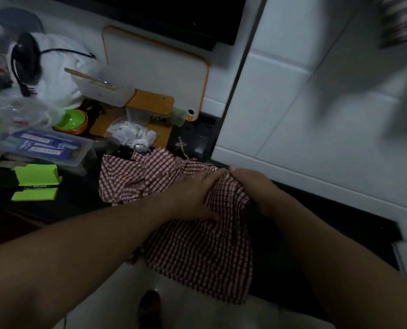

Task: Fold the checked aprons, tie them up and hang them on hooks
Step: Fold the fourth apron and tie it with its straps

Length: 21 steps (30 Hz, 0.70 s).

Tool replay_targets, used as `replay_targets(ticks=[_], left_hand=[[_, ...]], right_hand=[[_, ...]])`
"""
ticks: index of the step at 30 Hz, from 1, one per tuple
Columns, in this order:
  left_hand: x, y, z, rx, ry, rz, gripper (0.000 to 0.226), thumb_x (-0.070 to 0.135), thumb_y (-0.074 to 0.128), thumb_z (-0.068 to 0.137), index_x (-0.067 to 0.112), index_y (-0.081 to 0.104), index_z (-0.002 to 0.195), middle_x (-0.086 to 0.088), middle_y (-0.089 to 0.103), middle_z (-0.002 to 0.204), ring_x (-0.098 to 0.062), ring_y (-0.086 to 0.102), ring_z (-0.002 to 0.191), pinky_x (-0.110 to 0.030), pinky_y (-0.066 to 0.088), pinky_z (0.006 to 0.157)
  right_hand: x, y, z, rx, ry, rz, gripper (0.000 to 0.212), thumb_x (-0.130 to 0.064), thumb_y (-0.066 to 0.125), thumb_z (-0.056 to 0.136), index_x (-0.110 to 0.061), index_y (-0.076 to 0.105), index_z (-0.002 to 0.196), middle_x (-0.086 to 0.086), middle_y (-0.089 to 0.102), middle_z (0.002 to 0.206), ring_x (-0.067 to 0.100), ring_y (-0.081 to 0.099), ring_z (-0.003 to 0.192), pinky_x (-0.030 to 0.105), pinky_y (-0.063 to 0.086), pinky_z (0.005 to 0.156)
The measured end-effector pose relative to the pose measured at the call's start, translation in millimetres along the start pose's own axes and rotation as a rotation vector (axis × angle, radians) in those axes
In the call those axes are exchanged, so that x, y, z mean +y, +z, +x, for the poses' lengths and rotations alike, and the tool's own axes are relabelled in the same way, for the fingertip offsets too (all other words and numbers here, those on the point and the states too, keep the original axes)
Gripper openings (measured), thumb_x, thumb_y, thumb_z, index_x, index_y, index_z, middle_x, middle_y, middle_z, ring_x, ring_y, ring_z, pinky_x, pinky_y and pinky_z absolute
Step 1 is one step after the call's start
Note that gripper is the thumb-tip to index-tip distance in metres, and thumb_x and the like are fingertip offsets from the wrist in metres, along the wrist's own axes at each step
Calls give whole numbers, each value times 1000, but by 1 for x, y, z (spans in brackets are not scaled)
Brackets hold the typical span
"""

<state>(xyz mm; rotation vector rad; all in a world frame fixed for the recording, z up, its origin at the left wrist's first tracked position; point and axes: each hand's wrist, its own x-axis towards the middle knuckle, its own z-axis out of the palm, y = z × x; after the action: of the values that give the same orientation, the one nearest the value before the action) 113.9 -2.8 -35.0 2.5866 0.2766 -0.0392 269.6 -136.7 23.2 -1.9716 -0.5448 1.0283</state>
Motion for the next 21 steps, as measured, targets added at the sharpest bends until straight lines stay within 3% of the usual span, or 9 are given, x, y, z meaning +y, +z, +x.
replay_targets(ticks=[1, 3, 6, 10, 12, 14, 16, 18, 21], left_hand=[[9, -1, 3, 59, 4, -10, 115, 76, 73, 71, 36, 14, 161, 1, 36, 164, -21, 38, 147, -50, 36, 120], [29, 0, 6, 158, 24, 13, 89, 69, 72, 77, 35, 34, 150, 3, 52, 149, -19, 50, 135, -45, 43, 112], [70, 7, 6, 185, 60, 46, 56, 65, 68, 82, 34, 49, 124, 6, 57, 122, -17, 54, 112, -42, 46, 97], [114, 12, 3, 172, 71, -46, 25, 46, 57, 89, 30, 59, 109, 7, 60, 106, -15, 58, 100, -41, 51, 89], [129, 2, 0, 224, -55, -245, 11, 32, 59, 94, 33, 58, 106, 10, 65, 101, -11, 63, 95, -37, 53, 84], [135, -21, -5, 385, -219, -408, 15, 24, 58, 99, 30, 57, 112, 10, 64, 104, -9, 63, 98, -33, 49, 81], [138, -52, -12, 577, -375, -503, 20, 23, 53, 102, 20, 54, 122, 7, 61, 106, -13, 60, 100, -34, 46, 82], [135, -85, -17, 730, -479, -435, 16, 26, 51, 103, 13, 51, 114, 3, 58, 95, -19, 57, 93, -36, 40, 74], [143, -125, -16, 744, -478, -265, 14, 23, 46, 106, 12, 53, 107, -5, 61, 97, -24, 56, 93, -36, 39, 75]], right_hand=[[0, -8, -6, 13, 40, 64, 31, -52, 57, 101, -23, 69, 100, 3, 75, 109, 18, 71, 95, 26, 59, 85], [3, -24, -21, -21, 121, 207, 41, -53, 59, 100, -14, 71, 104, 11, 78, 105, 28, 76, 93, 35, 61, 78], [19, -49, -48, -74, 107, 271, 48, -47, 61, 100, -2, 69, 116, 16, 79, 103, 29, 78, 90, 34, 62, 70], [37, -81, -73, -142, -12, 169, 54, -50, 69, 91, -1, 73, 114, 18, 77, 109, 34, 73, 105, 43, 57, 95], [45, -102, -84, -158, -83, 85, 71, -66, 80, 70, -3, 77, 102, 21, 77, 105, 37, 72, 100, 46, 54, 96], [55, -128, -89, -108, -135, -17, 86, -82, 81, 54, -4, 78, 91, 22, 77, 98, 30, 70, 85, 45, 54, 85], [61, -156, -97, -94, -200, -148, 93, -89, 72, 59, -3, 76, 93, 23, 76, 95, 24, 67, 78, 45, 51, 79], [53, -171, -110, -133, -237, -206, 80, -82, 72, 69, -7, 76, 95, 18, 77, 97, 21, 67, 81, 39, 48, 81], [34, -182, -119, -178, -255, -350, 28, -40, 82, 86, -16, 76, 97, 2, 80, 95, 15, 73, 87, 25, 55, 80]])
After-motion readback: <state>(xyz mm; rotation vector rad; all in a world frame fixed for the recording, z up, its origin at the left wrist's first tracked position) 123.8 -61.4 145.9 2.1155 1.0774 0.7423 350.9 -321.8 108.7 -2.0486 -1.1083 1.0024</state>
